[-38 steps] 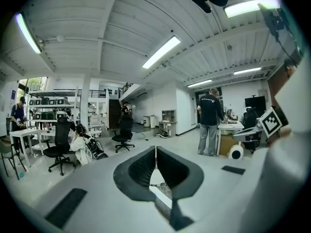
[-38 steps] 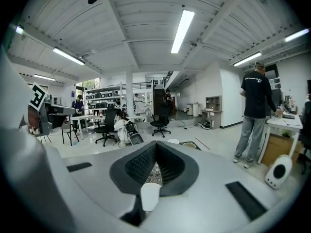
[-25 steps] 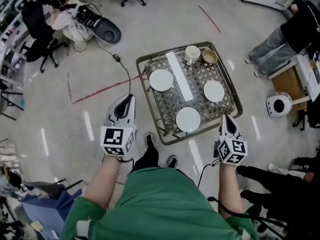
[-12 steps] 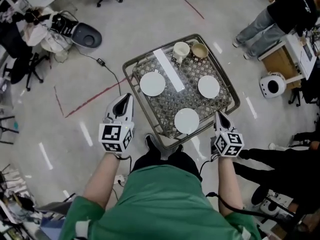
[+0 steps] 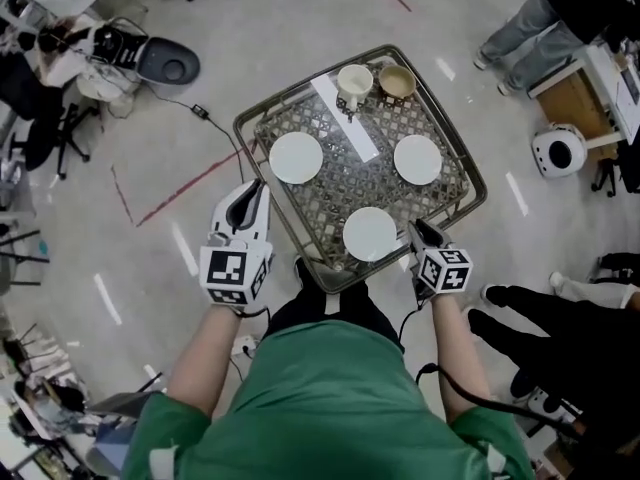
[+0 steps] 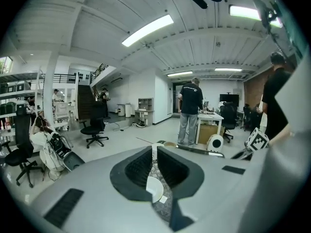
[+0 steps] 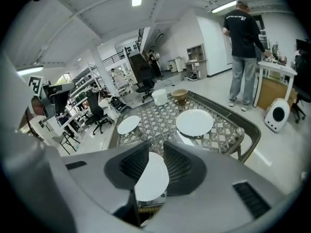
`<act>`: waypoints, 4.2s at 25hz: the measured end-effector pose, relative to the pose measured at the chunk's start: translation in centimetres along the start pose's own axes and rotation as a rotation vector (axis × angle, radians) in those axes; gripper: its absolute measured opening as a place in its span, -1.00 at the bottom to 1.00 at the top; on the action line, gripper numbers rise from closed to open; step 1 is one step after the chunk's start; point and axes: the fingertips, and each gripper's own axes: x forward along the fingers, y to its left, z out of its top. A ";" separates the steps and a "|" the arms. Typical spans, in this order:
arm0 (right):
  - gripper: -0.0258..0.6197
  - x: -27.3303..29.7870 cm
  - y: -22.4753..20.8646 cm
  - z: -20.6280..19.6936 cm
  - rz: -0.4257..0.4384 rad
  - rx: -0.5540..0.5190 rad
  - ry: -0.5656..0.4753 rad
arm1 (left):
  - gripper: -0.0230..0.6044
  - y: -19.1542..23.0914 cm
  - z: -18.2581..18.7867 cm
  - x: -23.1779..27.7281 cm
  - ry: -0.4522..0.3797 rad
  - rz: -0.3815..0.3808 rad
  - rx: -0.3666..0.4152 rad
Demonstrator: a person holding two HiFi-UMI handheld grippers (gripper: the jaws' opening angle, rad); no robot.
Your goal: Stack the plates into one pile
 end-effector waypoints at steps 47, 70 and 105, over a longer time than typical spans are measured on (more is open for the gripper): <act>-0.83 6.6 -2.8 0.3 0.304 0.319 0.082 | -0.37 -8.0 -5.2 6.3 0.170 -0.160 -0.039; -0.83 8.8 -16.2 9.5 0.207 0.634 -0.232 | -0.37 -8.8 -6.3 8.4 0.248 -0.163 -0.028; -0.38 10.3 -13.5 11.7 -0.022 0.246 -0.153 | -0.37 -6.9 -5.3 7.6 0.186 -0.067 -0.082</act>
